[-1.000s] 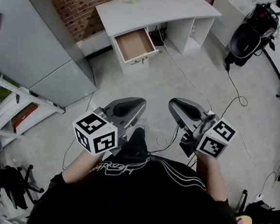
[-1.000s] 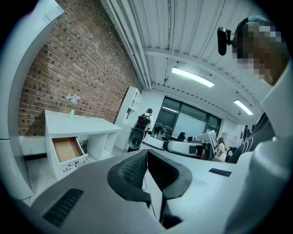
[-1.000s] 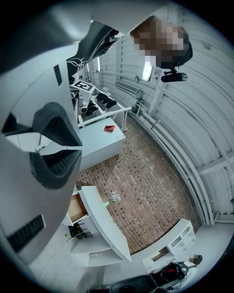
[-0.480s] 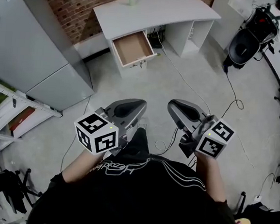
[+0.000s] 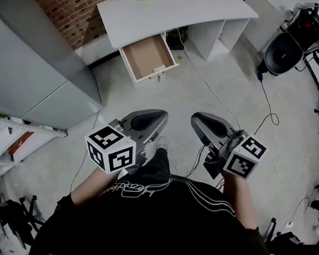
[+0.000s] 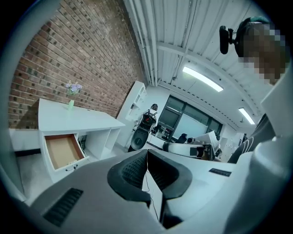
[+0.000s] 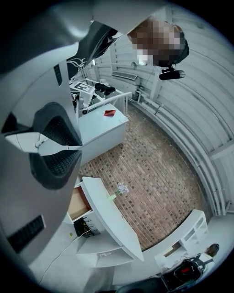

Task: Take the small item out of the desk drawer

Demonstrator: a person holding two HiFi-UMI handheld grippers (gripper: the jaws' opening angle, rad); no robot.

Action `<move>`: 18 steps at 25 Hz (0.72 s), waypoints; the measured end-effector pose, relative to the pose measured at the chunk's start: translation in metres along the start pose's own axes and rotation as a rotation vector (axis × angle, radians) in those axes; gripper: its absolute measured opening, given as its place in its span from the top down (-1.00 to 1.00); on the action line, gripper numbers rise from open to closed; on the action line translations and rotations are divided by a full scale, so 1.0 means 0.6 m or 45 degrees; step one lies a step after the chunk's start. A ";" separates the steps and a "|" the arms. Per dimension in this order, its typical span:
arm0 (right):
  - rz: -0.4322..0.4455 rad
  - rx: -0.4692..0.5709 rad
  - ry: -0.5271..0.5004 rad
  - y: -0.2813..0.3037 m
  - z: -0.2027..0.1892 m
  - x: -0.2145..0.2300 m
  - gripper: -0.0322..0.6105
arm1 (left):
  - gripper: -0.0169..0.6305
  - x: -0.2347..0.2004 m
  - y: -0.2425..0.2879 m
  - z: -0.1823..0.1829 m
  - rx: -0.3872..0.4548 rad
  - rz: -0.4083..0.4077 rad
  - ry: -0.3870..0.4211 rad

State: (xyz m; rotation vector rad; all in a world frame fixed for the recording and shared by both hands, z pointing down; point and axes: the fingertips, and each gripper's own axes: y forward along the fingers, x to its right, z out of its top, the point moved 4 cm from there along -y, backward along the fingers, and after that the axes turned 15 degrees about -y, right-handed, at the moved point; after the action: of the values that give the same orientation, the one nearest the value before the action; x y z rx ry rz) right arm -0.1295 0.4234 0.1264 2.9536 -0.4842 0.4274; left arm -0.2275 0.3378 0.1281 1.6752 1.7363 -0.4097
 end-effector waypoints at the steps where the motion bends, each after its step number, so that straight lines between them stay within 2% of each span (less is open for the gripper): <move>1: 0.001 -0.008 0.008 0.018 0.007 0.026 0.72 | 0.88 -0.020 0.017 0.020 -0.005 0.002 -0.005; 7: 0.042 -0.056 0.023 0.146 0.046 0.188 0.72 | 0.88 -0.158 0.107 0.144 -0.002 0.057 -0.039; 11: 0.079 -0.124 0.011 0.232 0.049 0.280 0.72 | 0.88 -0.252 0.148 0.208 0.023 0.106 -0.070; 14: 0.089 -0.186 -0.004 0.283 0.036 0.339 0.72 | 0.88 -0.318 0.169 0.234 0.042 0.153 -0.100; 18: 0.127 -0.264 -0.031 0.336 0.012 0.382 0.72 | 0.88 -0.390 0.176 0.236 0.072 0.217 -0.159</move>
State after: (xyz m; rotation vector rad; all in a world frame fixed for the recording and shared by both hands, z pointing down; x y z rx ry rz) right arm 0.0144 0.1646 0.2012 2.7462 -0.6400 0.3299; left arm -0.1040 0.0828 0.2037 1.7828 1.4915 -0.4773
